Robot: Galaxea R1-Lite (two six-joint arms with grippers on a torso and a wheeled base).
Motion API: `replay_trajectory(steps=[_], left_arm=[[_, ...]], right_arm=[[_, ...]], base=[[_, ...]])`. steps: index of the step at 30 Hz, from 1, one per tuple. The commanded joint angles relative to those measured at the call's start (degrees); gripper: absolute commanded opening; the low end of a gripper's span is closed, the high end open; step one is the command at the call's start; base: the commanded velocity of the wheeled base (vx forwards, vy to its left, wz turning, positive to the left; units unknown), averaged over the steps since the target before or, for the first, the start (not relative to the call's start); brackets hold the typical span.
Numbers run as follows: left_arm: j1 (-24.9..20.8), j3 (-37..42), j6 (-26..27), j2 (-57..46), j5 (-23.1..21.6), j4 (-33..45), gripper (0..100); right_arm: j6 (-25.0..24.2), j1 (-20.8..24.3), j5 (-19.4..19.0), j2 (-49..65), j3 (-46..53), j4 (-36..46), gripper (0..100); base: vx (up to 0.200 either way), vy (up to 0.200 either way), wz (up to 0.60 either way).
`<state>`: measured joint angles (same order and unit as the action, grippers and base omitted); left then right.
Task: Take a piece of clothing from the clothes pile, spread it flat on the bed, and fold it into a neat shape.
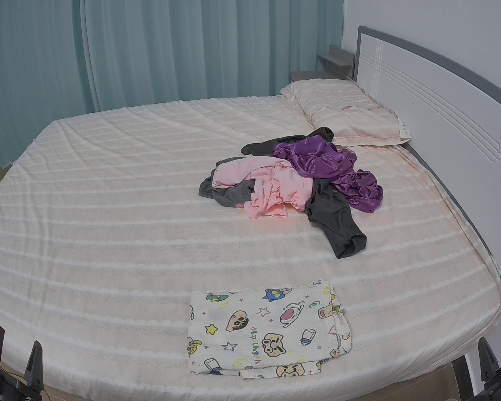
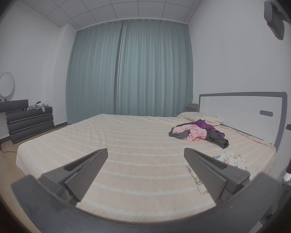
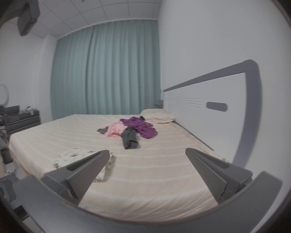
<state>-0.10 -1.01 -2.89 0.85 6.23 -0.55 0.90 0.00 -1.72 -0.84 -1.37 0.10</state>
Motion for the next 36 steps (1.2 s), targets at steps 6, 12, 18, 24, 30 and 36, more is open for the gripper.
replay_trajectory(steps=[6,12,18,24,30,36], left_arm=[[0.0,1.0,0.0,-0.9,0.0,-0.1,100],[0.0,1.0,0.4,-0.9,-0.2,0.0,100],[0.0,1.0,0.5,-0.9,-0.3,0.0,100],[0.0,1.0,0.4,-0.9,-0.3,0.0,100],[0.0,1.0,0.5,-0.9,-0.3,0.0,100],[0.0,1.0,0.5,-0.9,-0.3,0.0,100]], right_arm=[[-0.3,0.1,-2.5,0.8,1.4,-2.6,100],[-0.2,0.1,-2.6,0.8,1.4,-2.6,100],[0.2,0.1,-2.8,0.8,1.4,-2.6,100],[0.2,0.1,-2.8,0.8,1.4,-2.6,100],[-0.1,0.1,-2.7,0.8,1.4,-2.6,100],[0.1,0.1,-2.7,0.8,1.4,-2.6,100]], base=[[0.000,0.000,0.00],[0.000,0.000,0.00],[0.000,0.000,0.00],[0.000,0.000,0.00],[0.000,0.000,0.00],[0.000,0.000,0.00]])
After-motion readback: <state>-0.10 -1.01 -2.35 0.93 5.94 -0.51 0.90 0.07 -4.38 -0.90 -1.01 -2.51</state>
